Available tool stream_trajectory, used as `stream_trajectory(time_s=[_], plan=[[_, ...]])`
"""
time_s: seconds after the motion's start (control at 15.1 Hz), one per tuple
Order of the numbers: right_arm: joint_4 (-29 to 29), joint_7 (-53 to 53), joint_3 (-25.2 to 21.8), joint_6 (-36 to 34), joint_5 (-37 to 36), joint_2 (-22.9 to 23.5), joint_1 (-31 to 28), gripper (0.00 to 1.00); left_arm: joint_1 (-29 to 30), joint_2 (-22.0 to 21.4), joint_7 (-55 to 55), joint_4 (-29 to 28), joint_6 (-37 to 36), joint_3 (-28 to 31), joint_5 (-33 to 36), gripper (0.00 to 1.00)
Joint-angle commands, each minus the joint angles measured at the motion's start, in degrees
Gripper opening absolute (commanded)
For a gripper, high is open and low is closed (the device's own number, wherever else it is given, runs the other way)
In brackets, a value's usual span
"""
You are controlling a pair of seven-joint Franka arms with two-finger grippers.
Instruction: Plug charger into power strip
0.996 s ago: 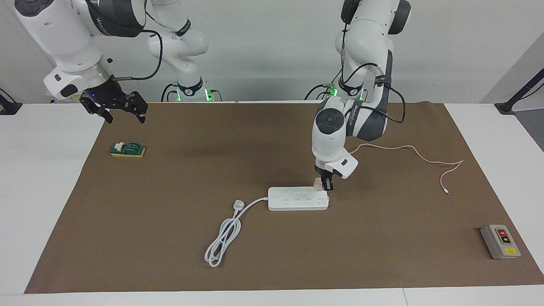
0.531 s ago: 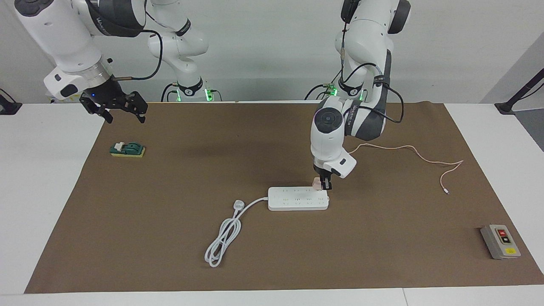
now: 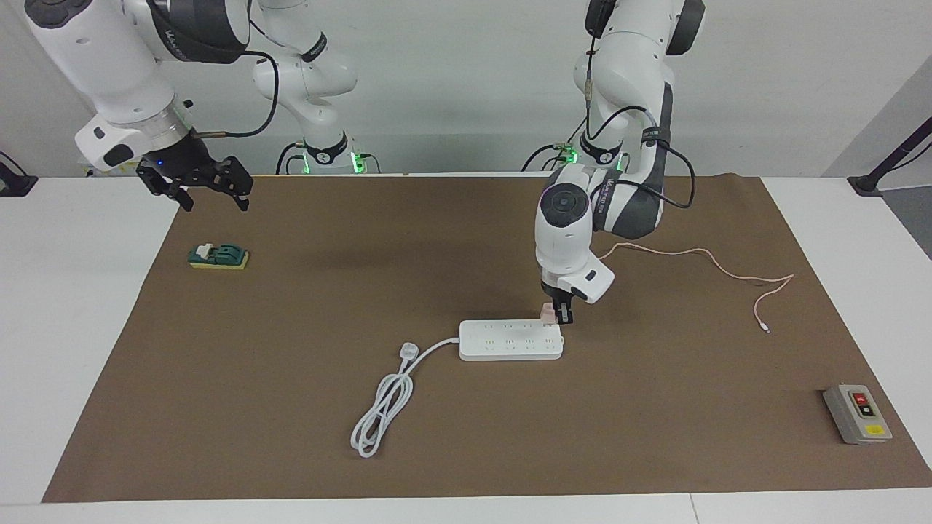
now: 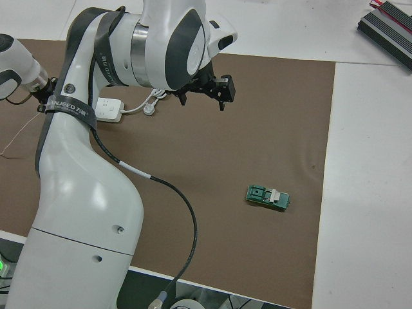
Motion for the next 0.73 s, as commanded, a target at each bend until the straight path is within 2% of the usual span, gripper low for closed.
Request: stream_trajectory(time_s=[0.0, 0.66], plan=[[0.01, -0.93, 0.40, -1.10, -0.82, -0.44, -0.59, 1.00, -0.23, -1.38, -1.08, -2.40, 2.09, 0.37, 1.20, 0.00], [0.01, -0.93, 0.40, -1.10, -0.82, -0.44, -0.59, 1.00, -0.59, -1.47, -0.82, -3.10, 3.05, 0.37, 1.28, 0.00]])
